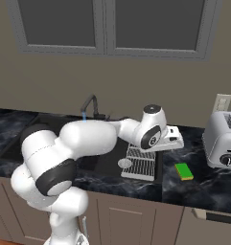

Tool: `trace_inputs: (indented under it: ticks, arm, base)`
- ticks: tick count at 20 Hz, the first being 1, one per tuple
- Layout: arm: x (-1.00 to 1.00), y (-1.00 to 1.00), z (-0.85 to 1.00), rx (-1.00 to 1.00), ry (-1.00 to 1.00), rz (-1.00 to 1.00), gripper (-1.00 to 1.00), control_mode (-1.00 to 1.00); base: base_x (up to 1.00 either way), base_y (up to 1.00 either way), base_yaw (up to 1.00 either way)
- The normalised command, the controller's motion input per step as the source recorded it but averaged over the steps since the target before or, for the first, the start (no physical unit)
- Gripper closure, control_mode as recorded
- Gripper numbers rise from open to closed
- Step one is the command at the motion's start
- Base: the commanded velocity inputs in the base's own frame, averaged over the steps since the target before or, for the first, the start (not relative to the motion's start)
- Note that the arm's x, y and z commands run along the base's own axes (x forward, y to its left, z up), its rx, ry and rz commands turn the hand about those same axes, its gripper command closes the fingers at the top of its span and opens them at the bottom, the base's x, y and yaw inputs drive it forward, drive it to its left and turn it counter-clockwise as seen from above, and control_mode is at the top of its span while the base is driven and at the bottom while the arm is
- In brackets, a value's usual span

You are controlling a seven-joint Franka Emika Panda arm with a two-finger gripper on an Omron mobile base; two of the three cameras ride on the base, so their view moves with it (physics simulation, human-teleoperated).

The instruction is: Soak the sponge with water for a few seconds and then drop it inside the sink.

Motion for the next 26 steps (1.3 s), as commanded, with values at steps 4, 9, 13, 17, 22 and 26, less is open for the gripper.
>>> trace_inputs:
  ticks: [4,9,13,17,22,26]
  arm:
    - [0.00,-0.44,-0.09,0.00,0.08,0.00,-1.00,-1.00]
    - [0.00,-0.30,-0.23,0.06,0.02,0.05,-1.00,-1.00]
    - [0.00,-0.09,-0.16,0.10,0.00,0.09,-1.00,-1.00]
    - [0.00,-0.01,-0.02,0.09,0.02,0.11,-1.00,-1.00]
    - [0.00,0.00,0.00,0.01,0.13,0.08,-1.00,-1.00]
    - [0.06,-0.01,-0.06,-0.01,0.16,0.06,-1.00,-1.00]
  base:
    - [0.00,0.00,0.00]
    - [0.00,0.00,0.00]
    - [0.00,0.00,0.00]
    - [0.00,0.00,0.00]
    - [0.00,0.00,0.00]
    - [0.00,0.00,0.00]
